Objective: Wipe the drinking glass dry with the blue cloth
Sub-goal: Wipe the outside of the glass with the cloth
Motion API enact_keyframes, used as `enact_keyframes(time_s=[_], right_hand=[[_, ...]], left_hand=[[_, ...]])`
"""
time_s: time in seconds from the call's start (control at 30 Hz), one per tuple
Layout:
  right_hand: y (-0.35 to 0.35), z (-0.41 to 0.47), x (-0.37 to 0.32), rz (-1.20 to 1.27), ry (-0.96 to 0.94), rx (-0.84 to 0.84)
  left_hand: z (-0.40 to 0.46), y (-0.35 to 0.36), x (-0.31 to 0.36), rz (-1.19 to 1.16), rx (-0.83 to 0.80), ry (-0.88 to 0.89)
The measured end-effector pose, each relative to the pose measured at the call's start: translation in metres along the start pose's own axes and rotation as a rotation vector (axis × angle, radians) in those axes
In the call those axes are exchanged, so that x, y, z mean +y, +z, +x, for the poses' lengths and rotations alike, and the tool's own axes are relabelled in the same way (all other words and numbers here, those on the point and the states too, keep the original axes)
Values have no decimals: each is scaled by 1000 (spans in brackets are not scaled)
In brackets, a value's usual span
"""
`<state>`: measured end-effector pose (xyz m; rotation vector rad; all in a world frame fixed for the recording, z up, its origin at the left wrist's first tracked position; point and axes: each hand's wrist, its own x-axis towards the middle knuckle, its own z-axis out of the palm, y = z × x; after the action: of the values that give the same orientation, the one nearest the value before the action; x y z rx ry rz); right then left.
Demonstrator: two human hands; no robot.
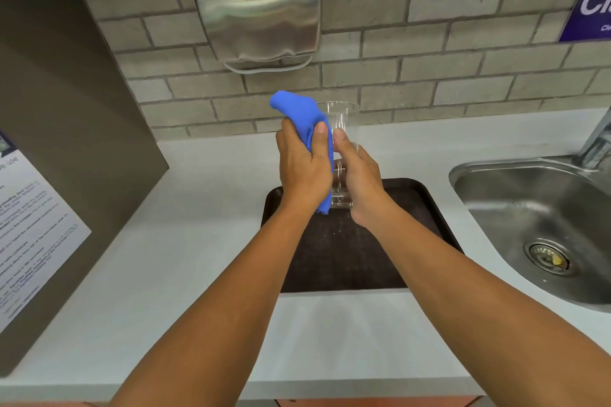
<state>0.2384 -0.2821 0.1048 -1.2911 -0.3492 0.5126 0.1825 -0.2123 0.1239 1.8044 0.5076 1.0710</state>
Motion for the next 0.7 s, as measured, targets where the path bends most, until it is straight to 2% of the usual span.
enact_keyframes(time_s=[0.03, 0.13, 0.2, 0.3, 0.4, 0.47, 0.5, 0.63, 0.7], right_hand=[[-2, -1, 1, 34, 30, -29], [-6, -4, 2, 107, 119, -132], [-7, -5, 3, 112, 155, -162], [-6, -4, 5, 120, 172, -127], [-5, -2, 5, 86, 143, -77], [-5, 0, 2, 102, 119, -115], [-7, 0, -1, 113, 120, -145], [-12, -2, 1, 200, 156, -279], [-12, -3, 4, 208, 165, -275]], left_hand=[[4, -2, -1, -49, -30, -79], [15, -9, -7, -283, -130, -519], [12, -12, -11, -306, -170, -629], [5, -8, -11, -298, -114, -532], [-5, -2, -8, -75, -48, -148], [-6, -1, -8, 0, -35, 9], [-3, -1, -9, -39, -44, -17], [13, -11, -7, -349, -127, -536], [14, -11, -9, -325, -148, -559]])
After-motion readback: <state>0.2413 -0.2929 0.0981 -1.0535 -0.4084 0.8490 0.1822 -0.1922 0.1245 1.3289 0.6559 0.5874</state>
